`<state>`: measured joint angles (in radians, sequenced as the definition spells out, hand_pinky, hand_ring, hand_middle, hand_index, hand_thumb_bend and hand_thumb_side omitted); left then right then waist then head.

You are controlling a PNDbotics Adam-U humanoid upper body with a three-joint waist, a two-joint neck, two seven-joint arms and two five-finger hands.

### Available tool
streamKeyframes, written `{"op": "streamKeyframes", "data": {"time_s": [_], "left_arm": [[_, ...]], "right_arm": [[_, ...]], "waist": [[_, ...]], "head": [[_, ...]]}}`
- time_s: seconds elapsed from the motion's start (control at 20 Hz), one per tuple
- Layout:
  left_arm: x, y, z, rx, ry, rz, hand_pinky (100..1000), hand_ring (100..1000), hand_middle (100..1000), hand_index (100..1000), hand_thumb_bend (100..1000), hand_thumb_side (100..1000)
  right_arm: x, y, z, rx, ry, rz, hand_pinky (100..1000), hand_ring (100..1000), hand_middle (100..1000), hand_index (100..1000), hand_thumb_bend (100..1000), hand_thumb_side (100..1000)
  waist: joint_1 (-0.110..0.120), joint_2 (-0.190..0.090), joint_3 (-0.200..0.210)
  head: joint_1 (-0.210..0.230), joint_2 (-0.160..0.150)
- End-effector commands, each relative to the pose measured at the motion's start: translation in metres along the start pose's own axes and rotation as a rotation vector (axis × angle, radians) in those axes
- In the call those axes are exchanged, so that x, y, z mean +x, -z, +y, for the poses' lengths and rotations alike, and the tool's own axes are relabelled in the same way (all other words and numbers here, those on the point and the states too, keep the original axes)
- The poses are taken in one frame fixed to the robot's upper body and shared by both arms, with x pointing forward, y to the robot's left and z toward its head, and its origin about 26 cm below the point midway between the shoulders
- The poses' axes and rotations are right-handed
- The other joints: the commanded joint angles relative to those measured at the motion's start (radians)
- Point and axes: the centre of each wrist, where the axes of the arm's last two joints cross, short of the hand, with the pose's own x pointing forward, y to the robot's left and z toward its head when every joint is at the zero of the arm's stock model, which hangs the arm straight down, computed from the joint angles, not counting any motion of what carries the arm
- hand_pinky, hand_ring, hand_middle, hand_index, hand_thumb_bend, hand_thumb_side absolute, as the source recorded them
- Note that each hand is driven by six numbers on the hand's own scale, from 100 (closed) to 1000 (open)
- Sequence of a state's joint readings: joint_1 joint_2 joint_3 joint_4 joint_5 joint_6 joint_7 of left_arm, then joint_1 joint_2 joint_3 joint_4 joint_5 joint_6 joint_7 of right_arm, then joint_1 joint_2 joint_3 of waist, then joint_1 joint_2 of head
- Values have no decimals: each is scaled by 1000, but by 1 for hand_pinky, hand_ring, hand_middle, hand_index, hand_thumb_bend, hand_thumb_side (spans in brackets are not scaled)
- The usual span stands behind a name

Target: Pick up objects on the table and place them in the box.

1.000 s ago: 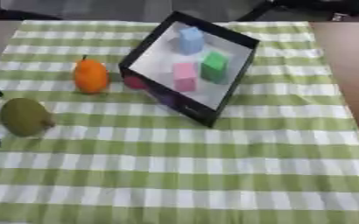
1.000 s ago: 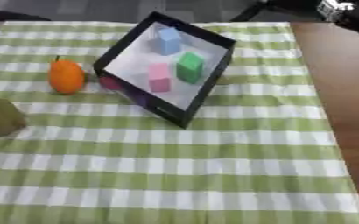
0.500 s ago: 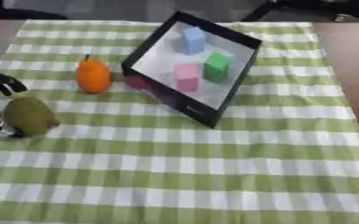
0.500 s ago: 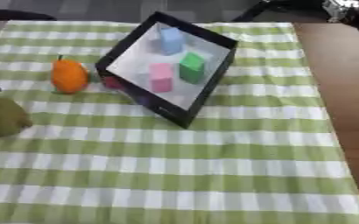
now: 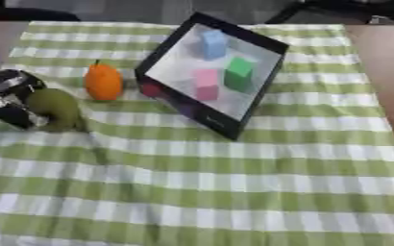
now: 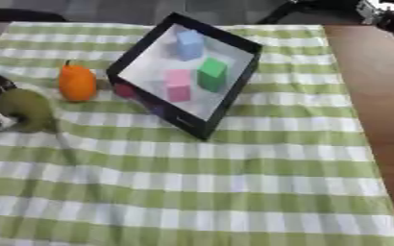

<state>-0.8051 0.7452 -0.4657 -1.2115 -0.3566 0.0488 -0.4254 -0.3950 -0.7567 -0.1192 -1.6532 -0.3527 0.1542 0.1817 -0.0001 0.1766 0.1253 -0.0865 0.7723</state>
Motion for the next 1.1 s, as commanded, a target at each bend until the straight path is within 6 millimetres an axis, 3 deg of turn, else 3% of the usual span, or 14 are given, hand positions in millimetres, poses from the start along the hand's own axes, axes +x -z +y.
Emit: {"op": "streamKeyframes", "data": {"time_s": [0.05, 0.25, 0.5, 0.9, 1.1], "left_arm": [[21, -21, 46, 112, 89, -33, 675, 558, 502, 562, 259, 100], [49, -21, 76, 196, 133, -101, 672, 554, 509, 548, 257, 100], [78, -5, 93, 234, 161, -180, 668, 562, 505, 542, 266, 100], [113, 23, 105, 298, 165, -254, 671, 556, 502, 539, 260, 100], [142, 39, 102, 340, 308, -322, 656, 557, 507, 545, 344, 100]], "right_arm": [[10, 0, -10, -9, -35, -19, 947, 763, 673, 768, 258, 348], [12, 3, -8, 2, -30, -33, 947, 763, 674, 768, 256, 345], [16, 8, -5, 19, -19, -48, 947, 763, 674, 768, 253, 346], [31, 23, 5, 53, 13, -108, 947, 763, 674, 768, 250, 340], [44, 32, 11, 74, 18, -154, 948, 765, 677, 770, 248, 332]], "waist": [[4, -20, 0], [5, -26, -5], [5, -25, -22], [4, -6, -76], [10, 2, -100]], "head": [[3, -2], [-9, -2], [-12, -2], [14, -2], [27, -2]]}}
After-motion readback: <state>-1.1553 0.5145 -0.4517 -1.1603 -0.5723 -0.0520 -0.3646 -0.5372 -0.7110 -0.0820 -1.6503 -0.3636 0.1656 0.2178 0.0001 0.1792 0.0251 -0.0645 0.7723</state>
